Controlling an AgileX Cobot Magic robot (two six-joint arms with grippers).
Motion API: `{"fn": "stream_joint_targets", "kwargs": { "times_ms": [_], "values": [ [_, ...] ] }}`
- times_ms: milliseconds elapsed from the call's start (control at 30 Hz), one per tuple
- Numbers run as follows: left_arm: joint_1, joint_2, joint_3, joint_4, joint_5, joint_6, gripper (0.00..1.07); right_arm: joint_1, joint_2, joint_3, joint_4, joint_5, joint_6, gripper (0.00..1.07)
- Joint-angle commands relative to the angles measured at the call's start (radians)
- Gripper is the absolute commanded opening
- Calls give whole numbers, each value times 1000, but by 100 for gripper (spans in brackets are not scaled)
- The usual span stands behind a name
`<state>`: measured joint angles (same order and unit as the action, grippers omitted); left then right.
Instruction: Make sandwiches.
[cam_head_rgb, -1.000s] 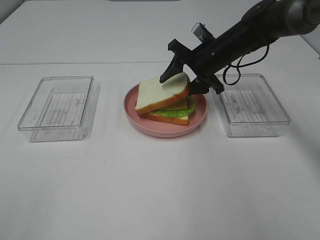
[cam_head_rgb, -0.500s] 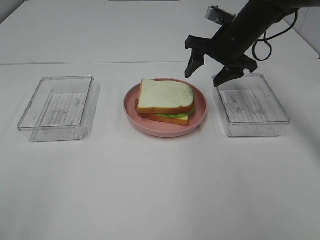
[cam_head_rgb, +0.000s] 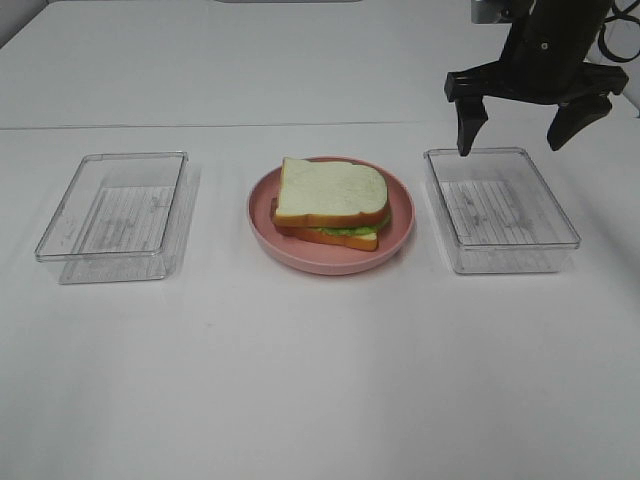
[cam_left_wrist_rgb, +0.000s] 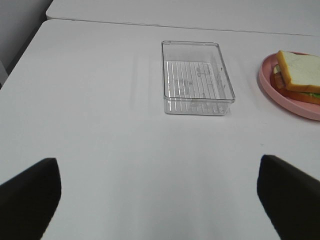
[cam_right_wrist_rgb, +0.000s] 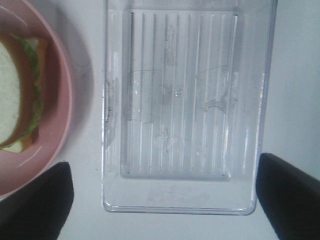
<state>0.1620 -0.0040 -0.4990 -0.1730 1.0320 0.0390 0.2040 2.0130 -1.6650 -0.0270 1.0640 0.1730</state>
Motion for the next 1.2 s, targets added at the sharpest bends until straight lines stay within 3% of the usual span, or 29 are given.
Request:
{"fn": "stream_joint_targets", "kwargs": {
  "times_ms": [33,200,833,1000,1167,1200],
  "values": [
    [4,-20,1,-11,-1,-3,100,-27,-11,-6,-22,13,-4,95],
    [4,-20,1,-11,-1,-3,100,-84,-11,-6,-20,52,-24,95],
    [4,-20,1,-11,-1,-3,100,-82,-54,12,-23,217,-31,94],
    [4,-20,1,-11,-1,-3,100,-82,-162,110,-19,206,-34,93],
    [4,-20,1,-11,-1,-3,100,-82,-383,303,-17,170,-26,93],
    [4,-20,1,-11,-1,-3,100,-82,-383,303,-17,170,-26,93]
  ]
}}
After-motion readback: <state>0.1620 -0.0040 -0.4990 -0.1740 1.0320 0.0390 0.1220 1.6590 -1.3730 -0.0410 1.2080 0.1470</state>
